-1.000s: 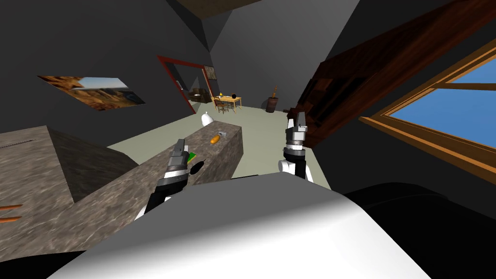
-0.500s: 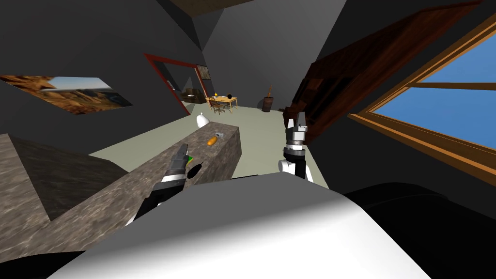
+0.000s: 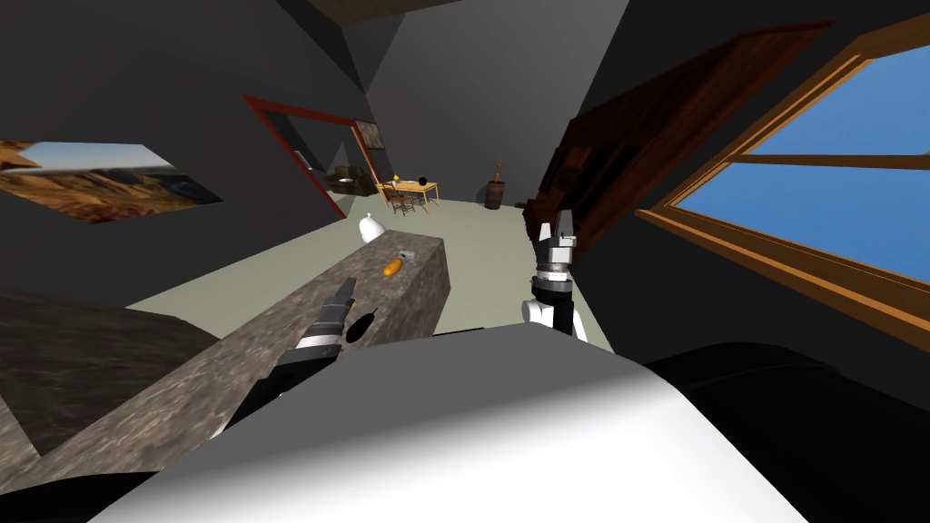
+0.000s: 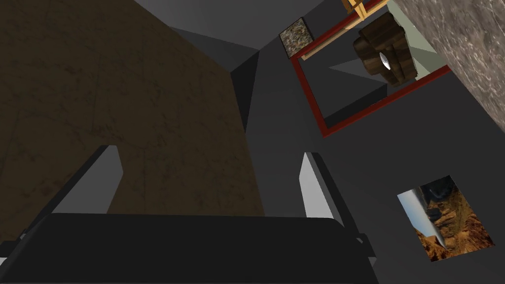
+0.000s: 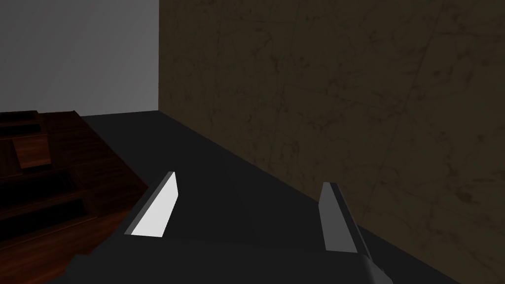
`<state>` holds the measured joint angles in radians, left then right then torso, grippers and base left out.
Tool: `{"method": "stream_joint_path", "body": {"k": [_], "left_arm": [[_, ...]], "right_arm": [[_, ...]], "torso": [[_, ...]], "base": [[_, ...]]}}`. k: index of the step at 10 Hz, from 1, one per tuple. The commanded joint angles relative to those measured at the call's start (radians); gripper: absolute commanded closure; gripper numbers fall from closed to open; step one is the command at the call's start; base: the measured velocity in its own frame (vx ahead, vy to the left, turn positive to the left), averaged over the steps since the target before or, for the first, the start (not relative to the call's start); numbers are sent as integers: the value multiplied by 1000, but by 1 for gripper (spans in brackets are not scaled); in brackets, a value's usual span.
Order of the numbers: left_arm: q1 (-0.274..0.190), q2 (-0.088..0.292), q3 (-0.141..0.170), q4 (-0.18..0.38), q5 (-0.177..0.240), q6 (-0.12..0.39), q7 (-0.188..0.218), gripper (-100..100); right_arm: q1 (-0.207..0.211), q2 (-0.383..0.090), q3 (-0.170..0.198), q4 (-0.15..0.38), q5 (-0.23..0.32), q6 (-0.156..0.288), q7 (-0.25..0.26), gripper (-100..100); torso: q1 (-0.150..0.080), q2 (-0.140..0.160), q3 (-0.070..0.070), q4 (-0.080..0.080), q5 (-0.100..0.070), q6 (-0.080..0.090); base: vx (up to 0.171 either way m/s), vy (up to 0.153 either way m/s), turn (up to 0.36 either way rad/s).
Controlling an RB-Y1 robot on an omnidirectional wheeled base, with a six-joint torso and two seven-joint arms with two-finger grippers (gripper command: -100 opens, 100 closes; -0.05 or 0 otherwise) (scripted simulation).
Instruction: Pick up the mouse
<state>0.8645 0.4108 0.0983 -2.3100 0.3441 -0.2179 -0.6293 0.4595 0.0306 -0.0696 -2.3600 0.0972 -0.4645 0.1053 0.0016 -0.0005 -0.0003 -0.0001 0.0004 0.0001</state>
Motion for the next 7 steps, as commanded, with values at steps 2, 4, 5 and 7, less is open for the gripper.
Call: {"method": "stream_joint_path", "body": {"k": [2, 4, 5, 7], "left_arm": [[48, 46, 12, -11, 54, 39, -74, -100], [77, 76, 22, -18, 90, 65, -124, -100], [77, 76, 22, -18, 90, 65, -141, -100], [104, 107, 33, -24, 127, 90, -192, -100]], "right_arm": [[0, 0, 0, 0, 0, 0, 0, 0], [0, 0, 0, 0, 0, 0, 0, 0], [0, 0, 0, 0, 0, 0, 0, 0], [0, 0, 0, 0, 0, 0, 0, 0]], "torso": [[0, 0, 0, 0, 0, -1], [0, 0, 0, 0, 0, 0], [0, 0, 0, 0, 0, 0], [0, 0, 0, 0, 0, 0]], "base": [[3, 23, -95], [5, 23, -114], [4, 27, -76], [4, 26, -108]]}}
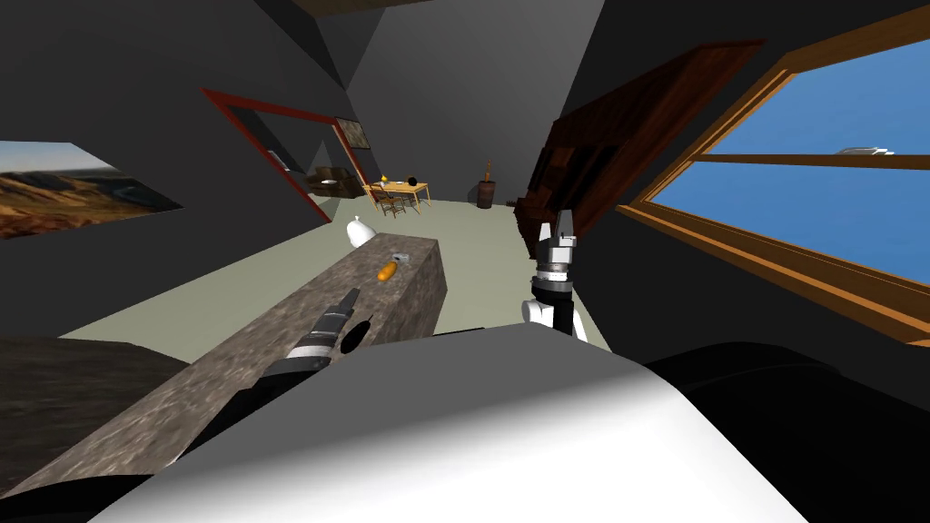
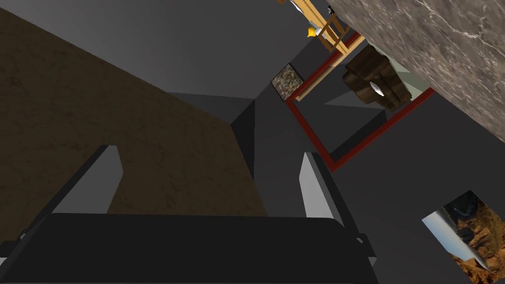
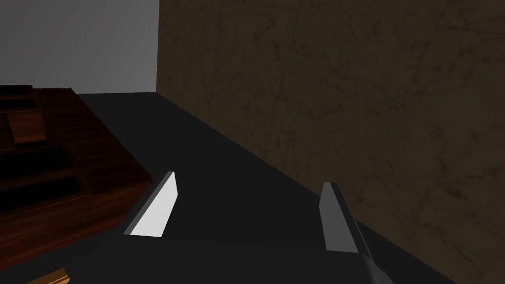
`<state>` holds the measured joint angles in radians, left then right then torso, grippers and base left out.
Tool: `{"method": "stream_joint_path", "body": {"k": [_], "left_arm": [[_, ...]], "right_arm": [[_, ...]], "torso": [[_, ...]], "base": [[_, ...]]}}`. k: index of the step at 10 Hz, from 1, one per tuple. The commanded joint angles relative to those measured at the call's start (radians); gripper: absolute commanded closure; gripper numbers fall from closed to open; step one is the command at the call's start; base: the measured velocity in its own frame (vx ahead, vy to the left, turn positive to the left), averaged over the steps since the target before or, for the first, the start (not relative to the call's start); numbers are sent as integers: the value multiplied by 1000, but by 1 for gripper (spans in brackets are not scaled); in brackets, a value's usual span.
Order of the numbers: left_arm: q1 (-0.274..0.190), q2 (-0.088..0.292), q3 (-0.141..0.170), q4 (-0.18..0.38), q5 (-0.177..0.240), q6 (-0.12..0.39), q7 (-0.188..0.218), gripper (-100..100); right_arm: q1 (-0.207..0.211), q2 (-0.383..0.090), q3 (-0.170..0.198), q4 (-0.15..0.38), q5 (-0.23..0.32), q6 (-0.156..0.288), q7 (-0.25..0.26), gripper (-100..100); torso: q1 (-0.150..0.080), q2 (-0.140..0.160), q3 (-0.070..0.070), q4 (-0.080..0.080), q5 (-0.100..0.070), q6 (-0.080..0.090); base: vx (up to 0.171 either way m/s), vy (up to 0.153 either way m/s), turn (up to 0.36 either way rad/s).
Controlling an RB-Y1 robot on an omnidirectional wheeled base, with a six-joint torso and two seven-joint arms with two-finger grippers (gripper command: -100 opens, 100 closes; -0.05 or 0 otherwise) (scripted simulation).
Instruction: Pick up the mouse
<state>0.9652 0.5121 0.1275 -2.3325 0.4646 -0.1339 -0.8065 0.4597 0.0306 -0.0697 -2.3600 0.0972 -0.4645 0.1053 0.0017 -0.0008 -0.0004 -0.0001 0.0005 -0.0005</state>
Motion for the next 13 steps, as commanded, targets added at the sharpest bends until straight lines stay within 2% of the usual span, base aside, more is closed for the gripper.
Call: {"method": "stream_joint_path", "body": {"k": [1, 2, 3, 4, 5, 6, 7, 8, 9, 10, 11, 12, 13], "left_arm": [[30, 36, 16, -8, 44, 31, -50, -100], [30, 36, 16, -8, 44, 31, -66, -100], [56, 67, 30, -13, 82, 56, -100, -100], [56, 67, 30, -13, 82, 56, -117, -100], [81, 98, 46, -18, 120, 80, -150, -100], [81, 98, 46, -18, 120, 80, -167, -100], [105, 129, 63, -22, 159, 103, -202, -100], [105, 129, 63, -22, 159, 103, -217, -100], [129, 160, 80, -26, 198, 127, -253, -100], [129, 160, 80, -26, 198, 127, -267, -100], [151, 190, 98, -28, 237, 150, -302, -100], [151, 190, 98, -28, 237, 150, -316, -100], [173, 220, 116, -30, 275, 172, -352, -100]], "right_arm": [[0, 0, 0, 0, 0, 0, 0, 0], [0, 0, 0, 0, 0, 0, 0, 0], [0, 0, 0, 0, 0, 0, 0, 0], [0, 0, 0, 0, 0, 0, 0, 0], [0, 0, 0, 0, 0, 0, 0, 0], [0, 0, 0, 0, 0, 0, 0, 0], [0, 0, 0, 0, 0, 0, 0, 0], [0, 0, 0, 0, 0, 0, 0, 0], [0, 0, 0, 0, 0, 0, 0, 0], [0, 0, 0, 0, 0, 0, 0, 0], [0, 0, 0, 0, 0, 0, 0, 0], [0, 0, 0, 0, 0, 0, 0, 0], [0, 0, 0, 0, 0, 0, 0, 0]], "torso": [[0, 0, 0, 0, 0, 0], [0, 0, 0, 0, 0, 0], [0, 0, 0, 0, 0, 0], [0, 0, 0, 0, 0, 0], [0, 0, 0, 0, 0, 0], [0, 0, 0, 0, 0, 0], [0, 0, 0, 0, 0, 0], [0, 0, 0, 0, 0, 0], [0, 0, 0, 0, 0, 0], [1, 0, 0, 0, 0, 0], [0, 0, 0, 0, 0, 0], [0, 0, 0, 0, 0, 0], [0, 0, 0, 0, 0, 0]], "base": [[7, 25, -128], [2, 26, -79], [1, 29, -134], [3, 30, -71], [3, 27, -155], [2, 29, -65], [2, 29, -93], [2, 28, -92], [0, 33, -144], [2, 31, -67], [3, 28, -124], [3, 27, -64], [1, 25, -102]]}}
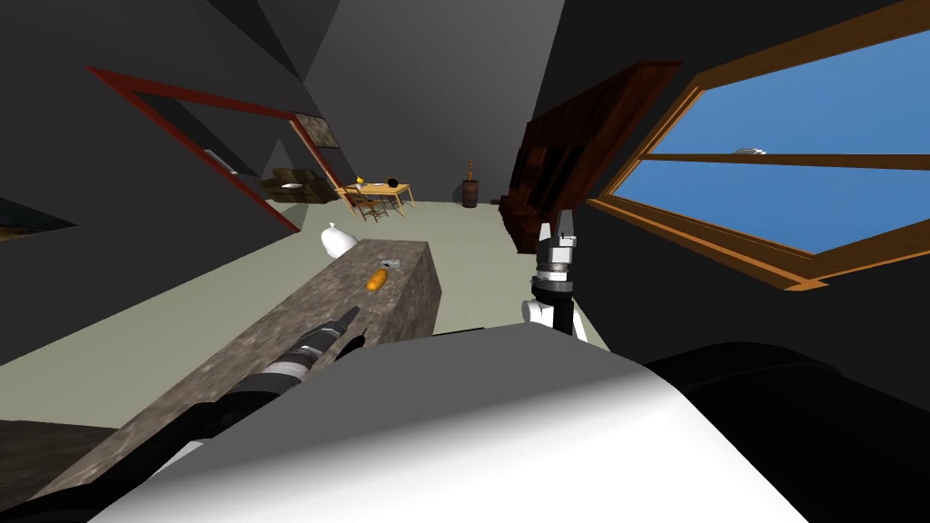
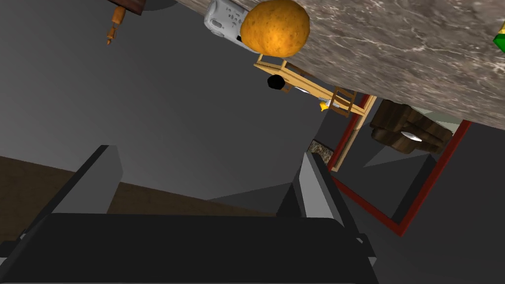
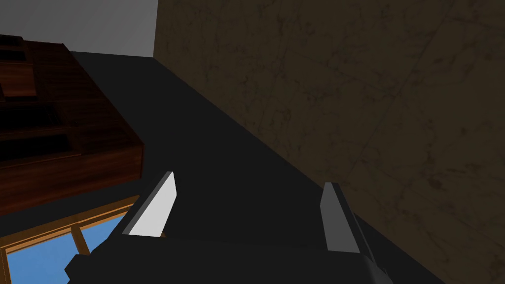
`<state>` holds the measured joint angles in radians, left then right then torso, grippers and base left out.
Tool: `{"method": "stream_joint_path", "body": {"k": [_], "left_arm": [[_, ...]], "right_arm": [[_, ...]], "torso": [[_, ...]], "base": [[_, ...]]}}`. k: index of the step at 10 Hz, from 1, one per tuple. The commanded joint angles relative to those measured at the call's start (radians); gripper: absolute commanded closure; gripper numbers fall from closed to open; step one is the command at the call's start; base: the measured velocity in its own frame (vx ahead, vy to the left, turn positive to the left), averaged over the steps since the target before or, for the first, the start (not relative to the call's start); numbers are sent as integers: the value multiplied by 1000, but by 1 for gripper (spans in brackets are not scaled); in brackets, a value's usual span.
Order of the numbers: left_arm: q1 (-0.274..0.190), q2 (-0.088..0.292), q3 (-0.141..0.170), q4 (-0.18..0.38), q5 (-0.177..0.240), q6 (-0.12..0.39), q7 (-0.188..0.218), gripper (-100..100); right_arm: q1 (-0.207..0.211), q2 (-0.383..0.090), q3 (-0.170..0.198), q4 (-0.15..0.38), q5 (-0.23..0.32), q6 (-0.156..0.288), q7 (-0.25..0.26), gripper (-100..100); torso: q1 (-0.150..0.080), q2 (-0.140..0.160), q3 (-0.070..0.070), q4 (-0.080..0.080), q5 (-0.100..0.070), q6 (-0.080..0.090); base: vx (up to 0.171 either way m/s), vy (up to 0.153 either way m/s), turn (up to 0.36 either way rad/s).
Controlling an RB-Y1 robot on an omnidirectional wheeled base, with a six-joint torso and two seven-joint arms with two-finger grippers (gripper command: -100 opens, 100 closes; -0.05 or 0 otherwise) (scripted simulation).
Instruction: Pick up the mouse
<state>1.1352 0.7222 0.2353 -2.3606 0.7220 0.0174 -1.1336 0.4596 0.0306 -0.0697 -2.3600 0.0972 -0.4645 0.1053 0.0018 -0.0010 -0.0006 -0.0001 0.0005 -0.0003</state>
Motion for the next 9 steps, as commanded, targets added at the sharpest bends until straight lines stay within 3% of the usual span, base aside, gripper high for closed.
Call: {"method": "stream_joint_path", "body": {"k": [1, 2, 3, 4, 5, 6, 9], "left_arm": [[3, 10, 8, -2, 18, 21, -37, -100], [24, 39, 26, -3, 56, 44, -72, -100], [24, 39, 26, -3, 56, 44, -84, -100], [45, 69, 44, -3, 93, 66, -120, -100], [45, 69, 44, -3, 93, 66, -130, -100], [65, 97, 60, -2, 129, 88, -170, -100], [85, 125, 76, -1, 164, 109, -218, -100]], "right_arm": [[0, 0, 0, 0, 0, 0, 0, 0], [0, 0, 0, 0, 0, 0, 0, 0], [0, 0, 0, 0, 0, 0, 0, 0], [0, 0, 0, 0, 0, 0, 0, 0], [0, 0, 0, 0, 0, 0, 0, 0], [0, 0, 0, 0, 0, 0, 0, 0], [0, 0, 0, 0, 0, 0, 0, 0]], "torso": [[0, 0, 0, 0, 0, 0], [0, 0, 0, 0, 0, 0], [0, 0, 0, 0, 0, 0], [0, 0, 0, 0, 0, 0], [0, 0, 0, 0, 0, 0], [0, 0, 0, 0, 0, 0], [0, 0, 0, 0, 0, 0]], "base": [[-1, 23, -73], [0, 27, -121], [0, 29, -75], [0, 29, -146], [-2, 25, -56], [0, 23, -94], [-2, 23, -78]]}}
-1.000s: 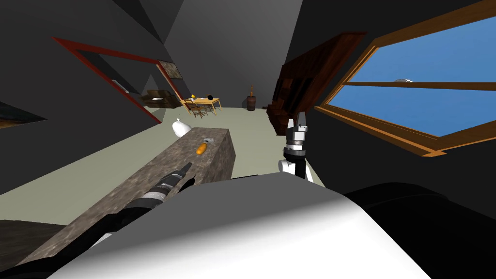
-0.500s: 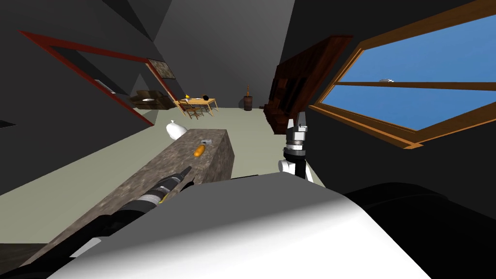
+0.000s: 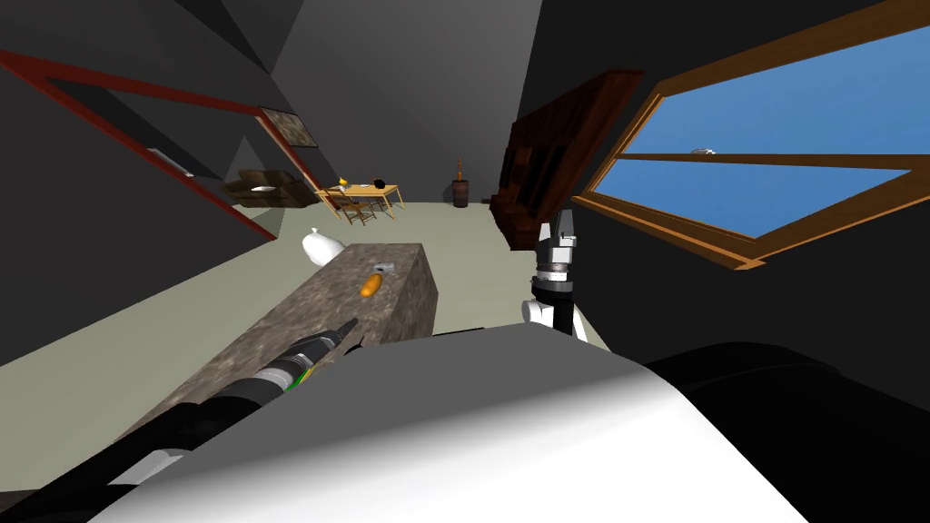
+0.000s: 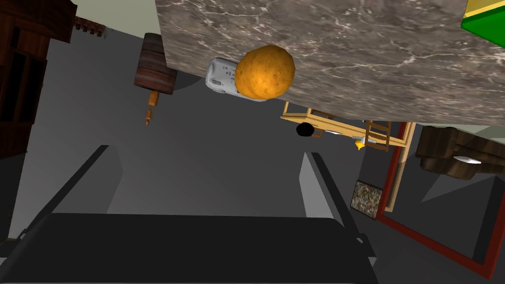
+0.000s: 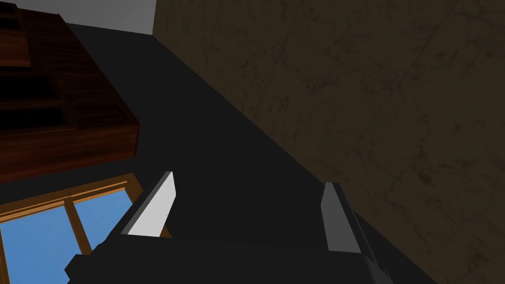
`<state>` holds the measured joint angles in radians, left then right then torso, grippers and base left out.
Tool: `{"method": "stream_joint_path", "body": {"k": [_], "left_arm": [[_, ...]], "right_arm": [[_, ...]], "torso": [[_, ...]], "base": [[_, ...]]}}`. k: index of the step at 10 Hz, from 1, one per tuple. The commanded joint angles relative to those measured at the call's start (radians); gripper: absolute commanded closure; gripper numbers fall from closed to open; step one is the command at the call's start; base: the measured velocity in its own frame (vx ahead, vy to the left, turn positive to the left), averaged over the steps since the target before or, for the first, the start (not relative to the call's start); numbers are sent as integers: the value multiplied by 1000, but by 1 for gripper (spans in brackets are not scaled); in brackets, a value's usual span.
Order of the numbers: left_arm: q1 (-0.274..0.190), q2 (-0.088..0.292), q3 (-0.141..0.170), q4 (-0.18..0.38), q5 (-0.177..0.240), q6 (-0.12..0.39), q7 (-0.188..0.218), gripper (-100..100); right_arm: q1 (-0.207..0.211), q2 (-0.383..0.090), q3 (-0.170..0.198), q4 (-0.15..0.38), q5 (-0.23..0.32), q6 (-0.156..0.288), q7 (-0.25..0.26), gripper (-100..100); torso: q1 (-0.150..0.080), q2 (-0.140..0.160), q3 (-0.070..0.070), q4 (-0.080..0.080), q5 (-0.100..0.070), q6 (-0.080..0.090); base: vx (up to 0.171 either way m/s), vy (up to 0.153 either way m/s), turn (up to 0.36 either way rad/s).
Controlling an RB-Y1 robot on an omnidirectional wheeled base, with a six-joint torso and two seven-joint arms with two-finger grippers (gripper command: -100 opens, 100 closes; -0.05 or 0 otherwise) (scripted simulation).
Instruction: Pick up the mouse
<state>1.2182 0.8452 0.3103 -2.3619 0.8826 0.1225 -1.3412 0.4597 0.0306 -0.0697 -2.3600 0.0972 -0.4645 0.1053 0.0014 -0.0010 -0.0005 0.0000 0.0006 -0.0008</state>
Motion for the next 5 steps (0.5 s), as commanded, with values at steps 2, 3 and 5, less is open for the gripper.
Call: {"method": "stream_joint_path", "body": {"k": [2, 3, 5], "left_arm": [[41, 55, 27, 5, 68, 47, -77, -100], [41, 55, 27, 5, 70, 47, -93, -100], [79, 105, 43, 13, 128, 91, -156, -100]], "right_arm": [[0, 0, 0, 0, 0, 0, 0, 0], [0, 0, 0, 0, 0, 0, 0, 0], [0, 0, 0, 0, 0, 0, 0, 0]], "torso": [[0, 0, 0, 0, 0, 0], [0, 0, 0, 0, 0, 0], [0, 0, 0, 0, 0, 0]], "base": [[-2, 26, -135], [-4, 24, -74], [-5, 21, -132]]}}
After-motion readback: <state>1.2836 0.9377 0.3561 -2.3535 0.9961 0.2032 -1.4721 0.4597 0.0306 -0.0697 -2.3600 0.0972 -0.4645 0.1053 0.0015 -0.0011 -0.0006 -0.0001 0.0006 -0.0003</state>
